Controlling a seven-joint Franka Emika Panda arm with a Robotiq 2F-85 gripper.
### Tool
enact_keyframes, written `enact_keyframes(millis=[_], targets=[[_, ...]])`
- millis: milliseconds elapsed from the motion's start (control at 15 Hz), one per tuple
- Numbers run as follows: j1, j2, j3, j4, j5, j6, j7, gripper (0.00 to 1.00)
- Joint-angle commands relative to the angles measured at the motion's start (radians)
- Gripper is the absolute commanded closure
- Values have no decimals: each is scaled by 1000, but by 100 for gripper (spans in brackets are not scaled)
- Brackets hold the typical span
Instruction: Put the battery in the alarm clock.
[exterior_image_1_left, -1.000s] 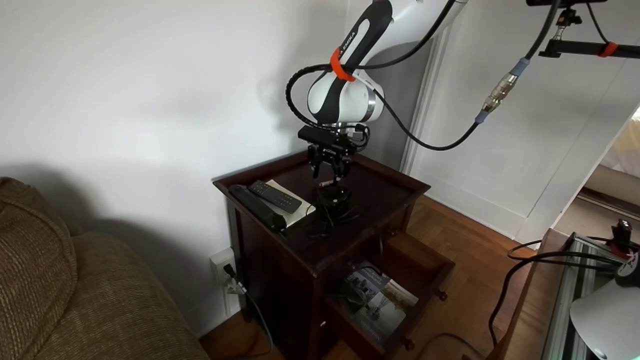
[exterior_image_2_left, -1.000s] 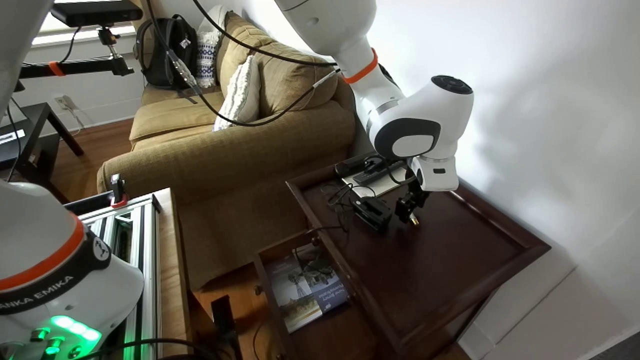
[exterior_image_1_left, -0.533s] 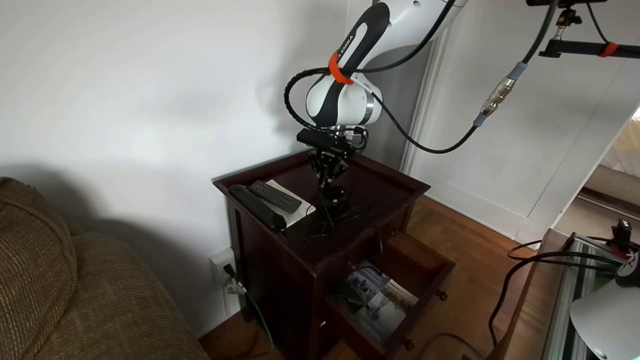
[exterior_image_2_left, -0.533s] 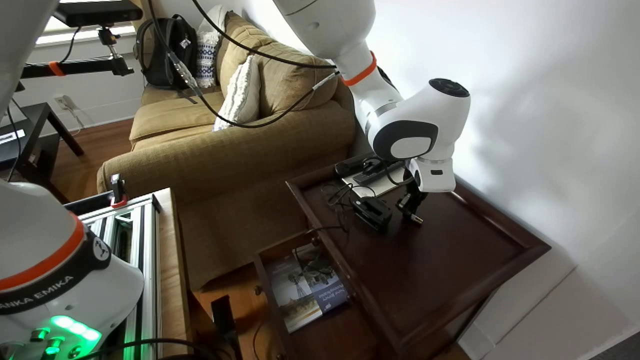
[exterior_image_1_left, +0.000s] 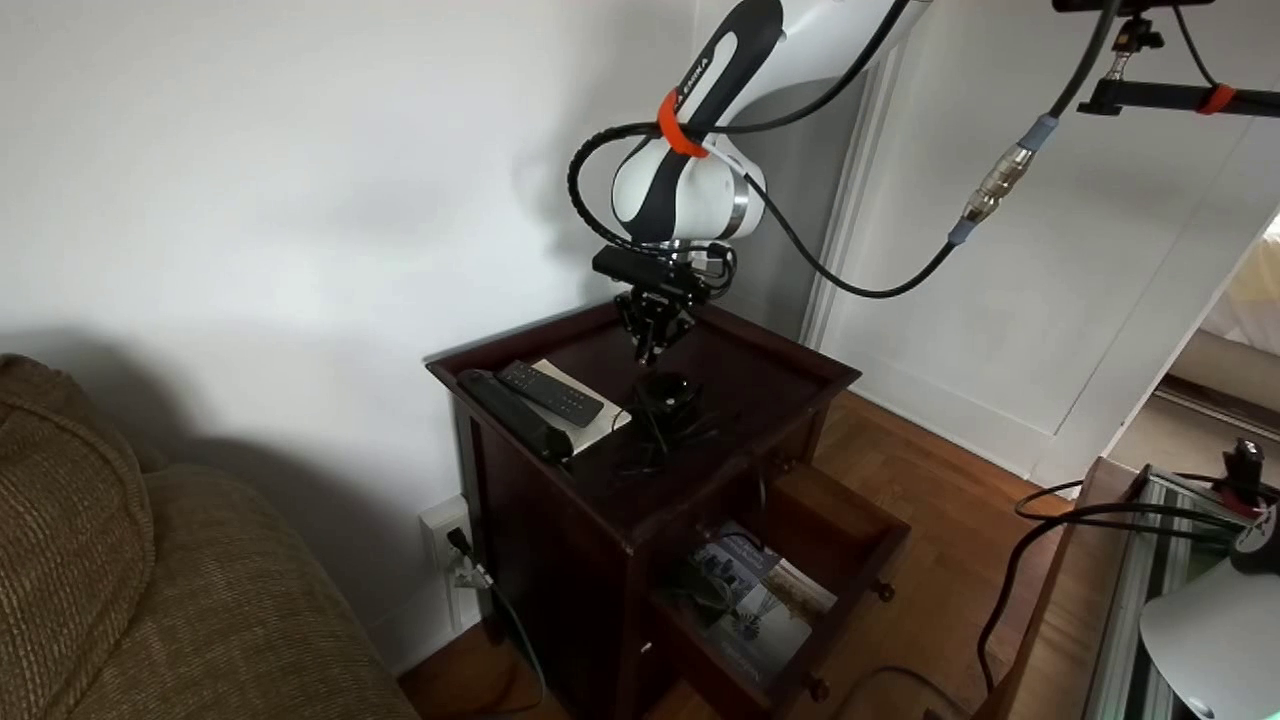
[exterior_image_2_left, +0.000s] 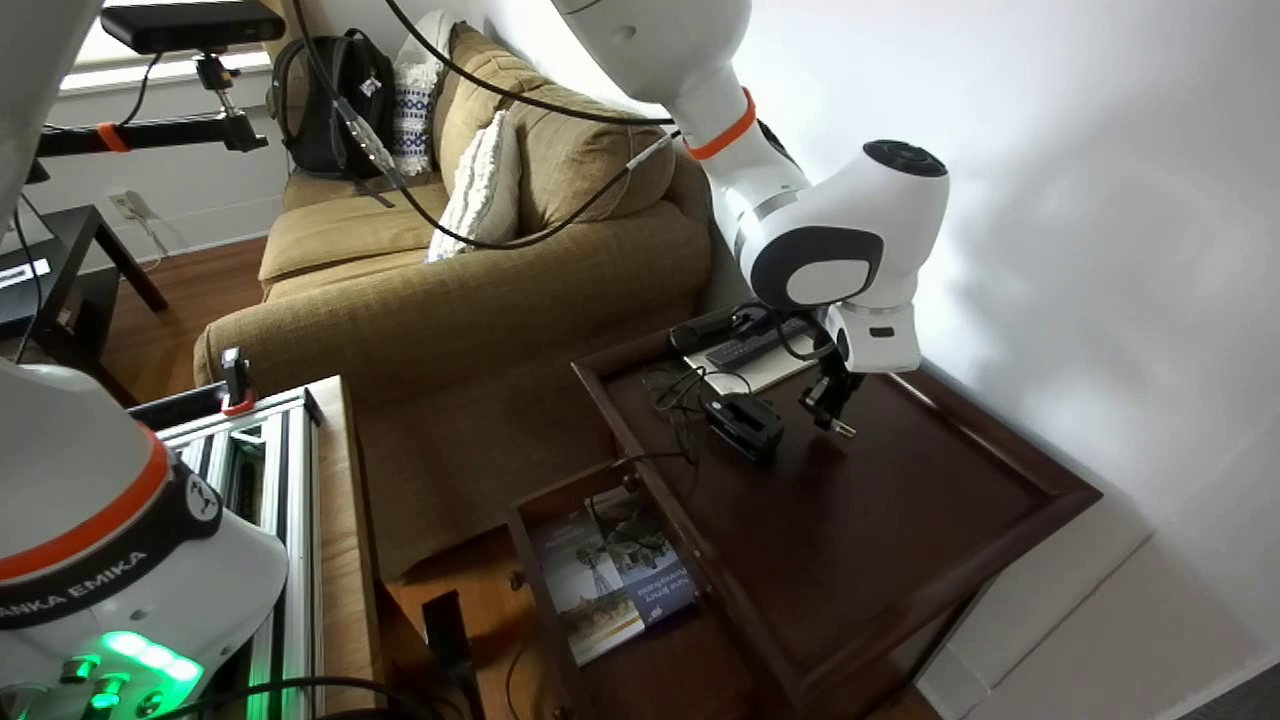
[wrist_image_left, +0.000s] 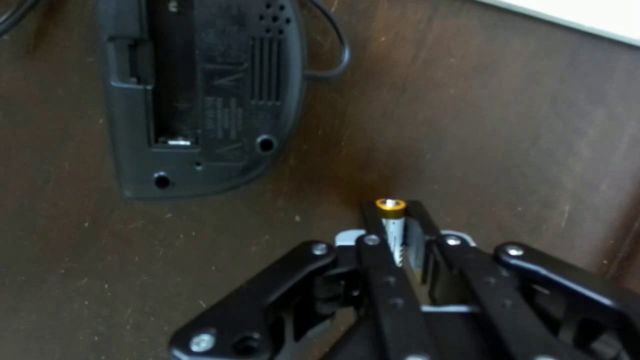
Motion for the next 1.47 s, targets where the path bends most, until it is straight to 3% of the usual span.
enact_keyframes(millis=[0,133,400,800,1400], targets=[[25,-104,-27,-69,9,-32,13,96],[35,-157,-35,-97,3,-70,24,96],[36,-257,-20,-142,9,-254,53,96],[4,-302,11,-176,65,-437,56,96],[-62,-284,37,-241,264,-383,-48,96]])
